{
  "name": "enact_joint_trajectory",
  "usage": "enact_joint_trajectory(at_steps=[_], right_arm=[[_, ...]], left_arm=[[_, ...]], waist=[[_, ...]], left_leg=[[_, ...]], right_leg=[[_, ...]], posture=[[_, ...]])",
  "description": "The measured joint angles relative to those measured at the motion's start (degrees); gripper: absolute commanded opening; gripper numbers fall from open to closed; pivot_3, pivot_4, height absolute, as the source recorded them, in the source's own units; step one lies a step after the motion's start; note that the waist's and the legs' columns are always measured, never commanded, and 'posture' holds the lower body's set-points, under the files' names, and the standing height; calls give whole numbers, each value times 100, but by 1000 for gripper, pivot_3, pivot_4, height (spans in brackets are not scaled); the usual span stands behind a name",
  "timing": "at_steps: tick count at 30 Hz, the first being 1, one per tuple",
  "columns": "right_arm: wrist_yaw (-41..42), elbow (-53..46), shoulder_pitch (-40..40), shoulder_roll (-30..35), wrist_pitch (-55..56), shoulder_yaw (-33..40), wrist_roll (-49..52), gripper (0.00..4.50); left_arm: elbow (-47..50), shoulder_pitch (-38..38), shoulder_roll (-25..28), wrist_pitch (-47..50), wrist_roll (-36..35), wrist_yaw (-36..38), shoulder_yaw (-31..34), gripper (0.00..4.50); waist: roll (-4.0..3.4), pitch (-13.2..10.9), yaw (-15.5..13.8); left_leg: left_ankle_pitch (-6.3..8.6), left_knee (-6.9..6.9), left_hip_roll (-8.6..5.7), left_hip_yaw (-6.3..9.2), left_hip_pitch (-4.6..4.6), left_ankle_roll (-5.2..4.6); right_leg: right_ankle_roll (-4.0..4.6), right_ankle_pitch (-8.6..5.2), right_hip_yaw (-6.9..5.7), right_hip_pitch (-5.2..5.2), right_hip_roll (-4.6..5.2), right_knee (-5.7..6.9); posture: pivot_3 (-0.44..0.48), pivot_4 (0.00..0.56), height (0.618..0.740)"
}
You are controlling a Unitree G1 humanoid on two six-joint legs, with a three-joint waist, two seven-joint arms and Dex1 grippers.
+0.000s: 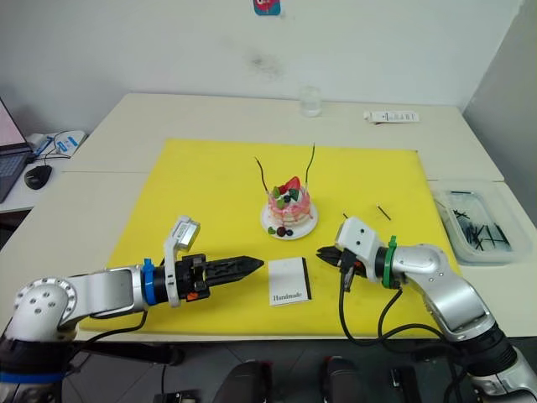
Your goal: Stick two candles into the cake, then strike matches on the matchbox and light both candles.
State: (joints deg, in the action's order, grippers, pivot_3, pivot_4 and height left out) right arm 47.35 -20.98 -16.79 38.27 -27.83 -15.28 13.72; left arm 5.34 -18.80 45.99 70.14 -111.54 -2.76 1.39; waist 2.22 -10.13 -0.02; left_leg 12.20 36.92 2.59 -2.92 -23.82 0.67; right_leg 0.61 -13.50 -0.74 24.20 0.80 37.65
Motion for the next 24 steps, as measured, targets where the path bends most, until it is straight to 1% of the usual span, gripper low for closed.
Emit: enact_joint_trajectory(at_steps=[1, 3, 4, 6, 9, 12, 21, 24], right_arm=[[-5, 11, 40, -11, 26, -44, -96, 50], [-17, 30, 91, -33, 47, -75, -171, 50], [-19, 49, 114, -40, 47, -81, -190, 50], [-24, 68, 212, -44, 48, -85, -283, 50], [-42, 83, 248, -59, 48, -131, -373, 50], [-107, 73, 278, -109, 44, -163, -431, 50], [-174, -176, 478, -145, -75, -168, -574, 50], [-201, -251, 495, -158, -138, -171, -585, 50]], left_arm=[[-224, -214, 0, 180, -10, -29, -96, 4500], [-481, -401, 18, 432, -22, -36, -241, 4500], [-600, -473, 48, 554, -22, -36, -341, 4500], [-1009, -749, 67, 888, -22, 3, -605, 4500], [-1421, -1167, 64, 1174, -23, 98, -821, 4500], [-1629, -1384, -19, 1262, -23, 70, -909, 4500], [-1735, -1349, -111, 1438, -23, 188, -1099, 4500], [-1714, -1245, -399, 1277, -36, -94, -1061, 4500]], waist=[[0, 0, 0], [0, 0, 4], [1, 0, 5], [2, 0, 6], [2, 0, 8], [2, 0, 10], [2, 0, 10], [2, 0, 5]], left_leg=[[0, 1, -1, -2, 0, 1], [0, 1, -1, -11, 1, 1], [0, 1, -1, -11, 1, 1], [0, 1, 0, -8, 1, 1], [0, 1, 1, -3, 2, 1], [0, 0, 1, -4, 2, 1], [0, -1, -1, -6, 1, 3], [0, 1, -6, -6, 1, 3]], right_leg=[[-1, 0, 1, 0, 0, 0], [-8, 4, 7, 0, 2, 0], [-25, 14, 7, 0, 2, -1], [-25, 14, 2, 2, 2, 1], [-24, 14, -1, 3, 1, 4], [-24, 14, 3, 2, 3, 4], [-29, 7, 4, 3, 12, 4], [-29, 8, 2, -1, 21, 4]], posture=[[0, 150, 740], [0, 150, 740], [0, 150, 740], [0, 150, 740], [0, 150, 740], [0, 150, 740], [0, 150, 740], [0, 150, 740]])
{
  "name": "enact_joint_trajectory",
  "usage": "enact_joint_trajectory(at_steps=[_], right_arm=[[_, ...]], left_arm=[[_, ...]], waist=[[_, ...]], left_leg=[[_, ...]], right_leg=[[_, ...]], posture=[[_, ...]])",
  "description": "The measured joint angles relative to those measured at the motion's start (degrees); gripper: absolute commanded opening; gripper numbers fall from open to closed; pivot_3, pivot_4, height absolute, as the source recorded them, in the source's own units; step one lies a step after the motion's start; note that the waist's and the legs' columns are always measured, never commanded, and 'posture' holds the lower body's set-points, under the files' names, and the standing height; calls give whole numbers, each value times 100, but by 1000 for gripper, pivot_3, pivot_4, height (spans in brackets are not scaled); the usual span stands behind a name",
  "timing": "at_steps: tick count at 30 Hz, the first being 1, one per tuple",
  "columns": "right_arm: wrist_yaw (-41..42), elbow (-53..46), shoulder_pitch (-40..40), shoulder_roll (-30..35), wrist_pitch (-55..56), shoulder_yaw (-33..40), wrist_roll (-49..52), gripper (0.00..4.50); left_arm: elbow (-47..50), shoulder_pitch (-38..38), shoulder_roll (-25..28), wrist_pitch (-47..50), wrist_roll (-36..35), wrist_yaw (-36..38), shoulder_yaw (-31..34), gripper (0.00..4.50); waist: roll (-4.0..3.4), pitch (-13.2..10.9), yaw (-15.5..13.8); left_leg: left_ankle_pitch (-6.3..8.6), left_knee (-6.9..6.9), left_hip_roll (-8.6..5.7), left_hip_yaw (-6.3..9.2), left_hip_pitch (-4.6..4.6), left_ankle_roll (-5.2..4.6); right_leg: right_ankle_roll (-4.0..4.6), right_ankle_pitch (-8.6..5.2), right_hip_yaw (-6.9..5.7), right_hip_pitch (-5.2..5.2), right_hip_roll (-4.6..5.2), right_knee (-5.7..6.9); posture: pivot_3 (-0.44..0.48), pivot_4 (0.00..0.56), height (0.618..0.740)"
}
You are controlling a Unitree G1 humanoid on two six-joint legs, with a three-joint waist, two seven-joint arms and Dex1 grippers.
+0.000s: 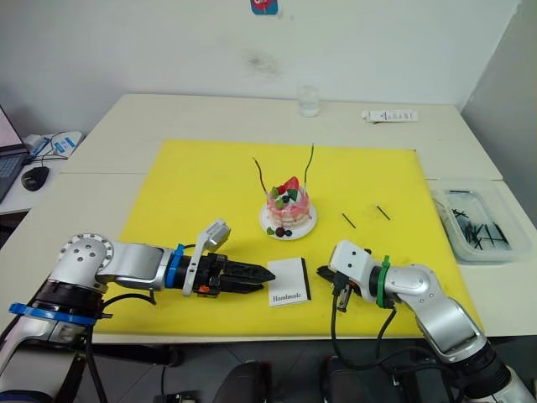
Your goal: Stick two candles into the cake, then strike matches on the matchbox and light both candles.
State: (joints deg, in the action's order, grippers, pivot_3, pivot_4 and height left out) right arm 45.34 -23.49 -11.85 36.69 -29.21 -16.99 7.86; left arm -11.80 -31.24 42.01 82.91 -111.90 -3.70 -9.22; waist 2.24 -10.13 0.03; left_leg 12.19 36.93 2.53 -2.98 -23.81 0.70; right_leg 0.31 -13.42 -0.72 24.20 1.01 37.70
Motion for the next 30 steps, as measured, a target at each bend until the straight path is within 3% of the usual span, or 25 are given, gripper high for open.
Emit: enact_joint_trajectory(at_steps=[18, 30], right_arm=[[7, -133, 122, -135, -167, -166, -5, 50], [-37, 190, -287, -459, -121, -358, -102, 50]], left_arm=[[998, 958, -1844, -840, -96, -2112, 1106, 4500], [1218, 1116, -1795, -835, -129, -2125, 1080, 4500]], waist=[[7, 6, -55], [8, 7, -44]], left_leg=[[-6, 13, -76, 13, 2, 0], [-7, 2, -77, 21, 0, 0]], right_leg=[[-20, 11, 12, -21, 43, -10], [-41, 22, 7, -43, 38, -67]], posture=[[0, 150, 740], [0, 150, 740]])
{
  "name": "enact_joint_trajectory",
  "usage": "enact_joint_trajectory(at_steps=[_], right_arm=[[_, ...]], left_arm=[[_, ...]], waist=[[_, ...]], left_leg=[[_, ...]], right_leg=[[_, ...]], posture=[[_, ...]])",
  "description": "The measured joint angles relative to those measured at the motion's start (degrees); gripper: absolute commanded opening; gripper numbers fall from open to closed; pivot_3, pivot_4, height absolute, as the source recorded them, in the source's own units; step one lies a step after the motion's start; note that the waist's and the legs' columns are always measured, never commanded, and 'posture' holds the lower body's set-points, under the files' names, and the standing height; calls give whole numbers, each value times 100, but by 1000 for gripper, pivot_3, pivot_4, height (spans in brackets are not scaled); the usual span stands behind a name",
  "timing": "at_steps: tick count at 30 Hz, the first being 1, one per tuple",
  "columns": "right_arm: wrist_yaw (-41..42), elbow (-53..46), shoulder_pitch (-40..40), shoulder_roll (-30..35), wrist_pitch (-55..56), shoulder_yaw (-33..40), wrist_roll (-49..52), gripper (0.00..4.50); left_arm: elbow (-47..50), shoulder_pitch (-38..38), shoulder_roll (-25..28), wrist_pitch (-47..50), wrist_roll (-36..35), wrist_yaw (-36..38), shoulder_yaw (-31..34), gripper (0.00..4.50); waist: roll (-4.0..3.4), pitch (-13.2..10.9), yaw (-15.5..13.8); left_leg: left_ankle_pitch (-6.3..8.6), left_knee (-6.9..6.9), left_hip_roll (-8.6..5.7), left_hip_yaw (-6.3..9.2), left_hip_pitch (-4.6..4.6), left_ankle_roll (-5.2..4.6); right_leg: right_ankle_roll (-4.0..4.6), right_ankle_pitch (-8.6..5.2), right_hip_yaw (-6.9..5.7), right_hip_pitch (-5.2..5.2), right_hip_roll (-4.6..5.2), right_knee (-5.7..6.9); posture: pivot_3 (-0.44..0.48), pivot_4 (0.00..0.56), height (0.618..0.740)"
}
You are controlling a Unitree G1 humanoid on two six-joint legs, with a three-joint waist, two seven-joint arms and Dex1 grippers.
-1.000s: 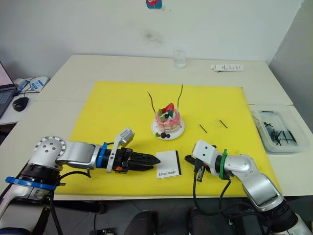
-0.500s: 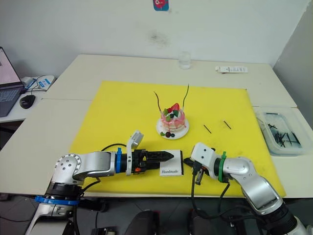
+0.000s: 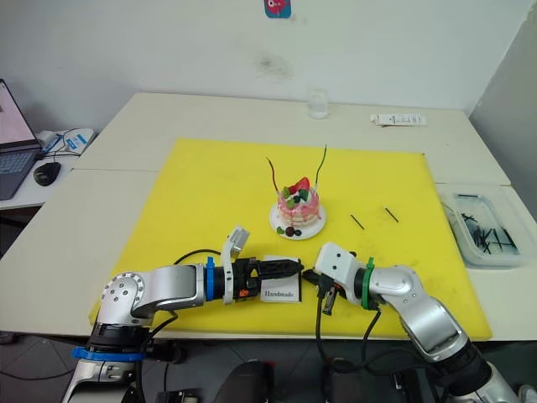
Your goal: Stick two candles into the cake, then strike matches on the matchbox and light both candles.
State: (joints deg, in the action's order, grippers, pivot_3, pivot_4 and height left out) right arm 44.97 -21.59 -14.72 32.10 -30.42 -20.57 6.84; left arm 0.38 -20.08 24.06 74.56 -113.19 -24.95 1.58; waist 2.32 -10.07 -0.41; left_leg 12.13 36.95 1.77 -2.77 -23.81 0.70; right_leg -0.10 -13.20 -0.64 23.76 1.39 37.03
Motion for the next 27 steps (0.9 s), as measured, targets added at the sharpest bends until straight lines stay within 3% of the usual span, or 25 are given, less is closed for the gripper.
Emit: enact_joint_trajectory(at_steps=[27], right_arm=[[-166, 41, -212, -590, -690, 252, 349, 50]], left_arm=[[76, 44, 502, -20, -40, 436, -252, 4500]], waist=[[-2, 1, 38]], left_leg=[[1, -11, 11, 19, 0, 1]], right_leg=[[-1, -1, -9, 2, 1, 1]], posture=[[0, 150, 740]])
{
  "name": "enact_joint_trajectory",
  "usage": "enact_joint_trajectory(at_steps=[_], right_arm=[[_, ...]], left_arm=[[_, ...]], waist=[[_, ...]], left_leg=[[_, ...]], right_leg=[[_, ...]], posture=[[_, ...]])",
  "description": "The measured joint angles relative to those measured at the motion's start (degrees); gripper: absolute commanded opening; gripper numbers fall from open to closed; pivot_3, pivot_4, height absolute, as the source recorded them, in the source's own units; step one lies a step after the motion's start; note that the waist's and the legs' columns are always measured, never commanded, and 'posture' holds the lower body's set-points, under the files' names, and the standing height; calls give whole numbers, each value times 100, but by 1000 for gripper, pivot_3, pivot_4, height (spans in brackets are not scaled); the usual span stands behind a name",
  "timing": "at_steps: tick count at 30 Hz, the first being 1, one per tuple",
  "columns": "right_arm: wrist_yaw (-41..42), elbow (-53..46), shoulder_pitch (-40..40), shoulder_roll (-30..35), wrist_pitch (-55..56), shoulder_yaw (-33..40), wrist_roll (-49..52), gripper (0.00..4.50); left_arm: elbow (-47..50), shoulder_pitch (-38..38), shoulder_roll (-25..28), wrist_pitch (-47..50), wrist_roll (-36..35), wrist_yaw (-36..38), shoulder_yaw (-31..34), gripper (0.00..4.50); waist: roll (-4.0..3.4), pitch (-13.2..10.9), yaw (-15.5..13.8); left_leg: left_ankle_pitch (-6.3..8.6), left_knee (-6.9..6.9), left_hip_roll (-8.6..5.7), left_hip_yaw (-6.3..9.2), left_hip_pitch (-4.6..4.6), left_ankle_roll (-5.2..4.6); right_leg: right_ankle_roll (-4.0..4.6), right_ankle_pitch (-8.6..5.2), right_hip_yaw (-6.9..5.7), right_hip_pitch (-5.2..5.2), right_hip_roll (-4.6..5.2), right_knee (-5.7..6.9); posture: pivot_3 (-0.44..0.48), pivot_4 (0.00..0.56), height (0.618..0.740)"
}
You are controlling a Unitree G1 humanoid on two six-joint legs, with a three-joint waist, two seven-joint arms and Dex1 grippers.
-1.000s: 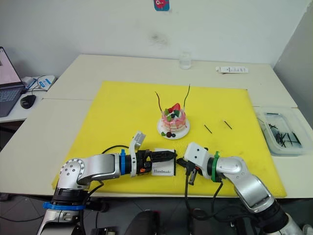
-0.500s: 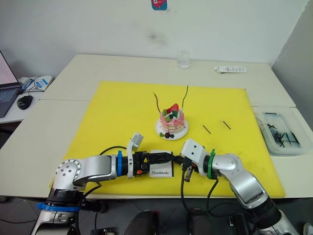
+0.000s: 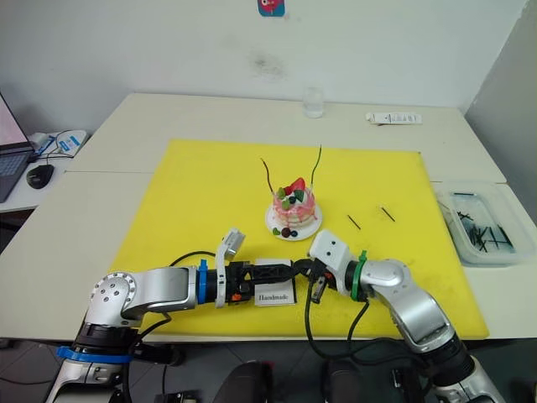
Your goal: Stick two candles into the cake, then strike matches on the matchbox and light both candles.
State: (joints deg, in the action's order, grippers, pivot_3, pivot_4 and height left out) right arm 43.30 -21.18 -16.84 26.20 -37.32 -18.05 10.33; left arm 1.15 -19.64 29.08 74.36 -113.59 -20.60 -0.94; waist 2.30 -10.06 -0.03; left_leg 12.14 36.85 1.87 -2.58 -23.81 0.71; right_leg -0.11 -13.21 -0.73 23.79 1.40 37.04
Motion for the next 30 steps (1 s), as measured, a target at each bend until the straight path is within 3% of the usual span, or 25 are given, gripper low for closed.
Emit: enact_joint_trajectory(at_steps=[24, 27, 30], right_arm=[[-130, -25, -202, -33, -447, 91, 178, 50], [-199, -27, -148, 156, -326, 226, 163, 0], [-271, -123, 24, 287, -249, 373, 165, 0]], left_arm=[[67, -37, 149, -92, -3, 14, -132, 4500], [75, -12, 144, -132, -3, -105, -117, 3863], [67, 61, 96, -224, -3, -349, -90, 2925]], waist=[[0, 0, 5], [0, 0, 9], [0, 0, 12]], left_leg=[[0, -4, 1, 3, -1, 0], [0, -4, 3, 3, 0, 0], [0, -6, 5, 5, 0, 0]], right_leg=[[1, -1, -2, 2, 1, -2], [5, -3, -1, 2, 0, -1], [3, -2, -1, 3, 0, 0]], posture=[[0, 150, 740], [0, 150, 740], [0, 150, 740]])
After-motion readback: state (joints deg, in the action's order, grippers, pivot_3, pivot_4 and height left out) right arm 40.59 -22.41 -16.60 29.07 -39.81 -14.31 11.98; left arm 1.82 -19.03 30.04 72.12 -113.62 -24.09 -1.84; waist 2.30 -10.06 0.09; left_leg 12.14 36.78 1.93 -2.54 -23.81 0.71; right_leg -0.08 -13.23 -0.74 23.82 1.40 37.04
